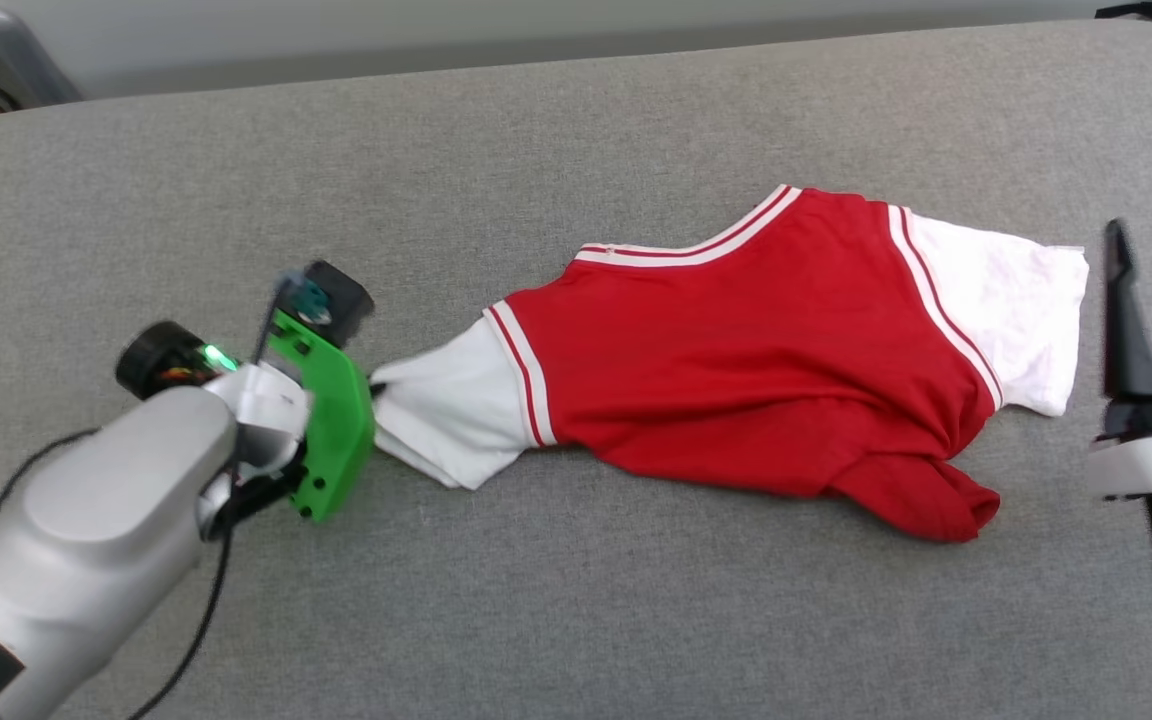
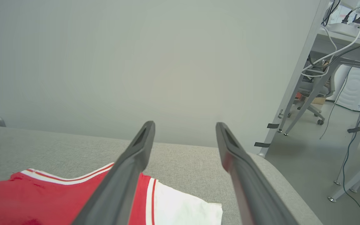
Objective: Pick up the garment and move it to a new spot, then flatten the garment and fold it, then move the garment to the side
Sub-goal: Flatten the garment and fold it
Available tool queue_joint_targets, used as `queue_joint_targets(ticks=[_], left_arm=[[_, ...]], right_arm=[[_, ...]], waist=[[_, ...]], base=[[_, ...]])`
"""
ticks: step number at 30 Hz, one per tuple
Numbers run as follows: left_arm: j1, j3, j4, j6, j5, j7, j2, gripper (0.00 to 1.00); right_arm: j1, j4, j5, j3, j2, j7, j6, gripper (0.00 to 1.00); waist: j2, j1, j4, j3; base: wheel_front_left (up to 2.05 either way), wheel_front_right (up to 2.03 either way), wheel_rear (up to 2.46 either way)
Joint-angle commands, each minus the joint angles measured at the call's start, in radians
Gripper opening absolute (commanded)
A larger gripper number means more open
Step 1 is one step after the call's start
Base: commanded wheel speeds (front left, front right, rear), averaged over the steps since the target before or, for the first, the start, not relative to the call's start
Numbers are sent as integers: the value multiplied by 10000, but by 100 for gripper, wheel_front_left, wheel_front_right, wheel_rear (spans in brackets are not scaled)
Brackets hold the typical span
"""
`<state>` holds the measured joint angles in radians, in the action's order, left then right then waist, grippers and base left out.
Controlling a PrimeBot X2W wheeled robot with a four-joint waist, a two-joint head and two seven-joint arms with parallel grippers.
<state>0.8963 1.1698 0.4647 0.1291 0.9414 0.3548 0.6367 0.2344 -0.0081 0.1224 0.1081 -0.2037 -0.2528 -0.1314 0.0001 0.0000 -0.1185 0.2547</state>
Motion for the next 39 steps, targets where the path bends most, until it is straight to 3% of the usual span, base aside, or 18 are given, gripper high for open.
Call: queue_joint_targets(ticks=[1,7,11,20,21,22,28,30,33,39], left_arm=[[290,-119,-64,15,-86,-240,203,0],[455,-567,-429,-93,-94,-961,807,0],[502,-808,-752,-364,-103,-1186,1225,0],[480,-1147,-1734,-982,-207,-1551,1914,0],[499,-1159,-1878,-1063,-284,-1594,1976,0],[567,-1151,-2239,-1297,-514,-1633,2077,0],[812,-1200,-2967,-1611,-755,-1609,2055,0],[993,-1260,-3304,-1739,-880,-1617,2070,0],[1197,-1312,-3671,-1857,-1028,-1599,2121,0],[1299,-1323,-3838,-1905,-1085,-1604,2104,0]], right_arm=[[255,-117,82,113,-232,-83,7,100],[841,-566,398,182,-1329,968,7,100],[1339,-546,1190,-157,-2344,2509,7,100],[2505,341,4270,-1720,-4826,7105,7,100],[2639,489,4710,-1953,-5039,7735,7,100],[3104,856,5495,-2467,-5470,9155,7,100],[4245,1912,5892,-3136,-5531,10597,7,100],[4964,2730,5823,-3417,-5137,10750,7,100],[5633,3813,5715,-3744,-4487,10355,7,100],[5562,5014,5575,-4503,-4203,10167,7,100]], waist=[[-1,0,83,-91],[-1,0,200,-22],[-1,0,274,133],[-1,0,481,627],[-1,0,513,709],[-1,0,601,945],[-1,0,806,1584],[-1,0,901,1959],[-1,0,955,2360],[-1,0,986,2500]], base=[[0,0,0],[0,0,0],[0,0,0],[0,0,0],[0,0,0],[0,0,0],[0,0,0],[0,0,0],[0,0,0],[0,0,0]])
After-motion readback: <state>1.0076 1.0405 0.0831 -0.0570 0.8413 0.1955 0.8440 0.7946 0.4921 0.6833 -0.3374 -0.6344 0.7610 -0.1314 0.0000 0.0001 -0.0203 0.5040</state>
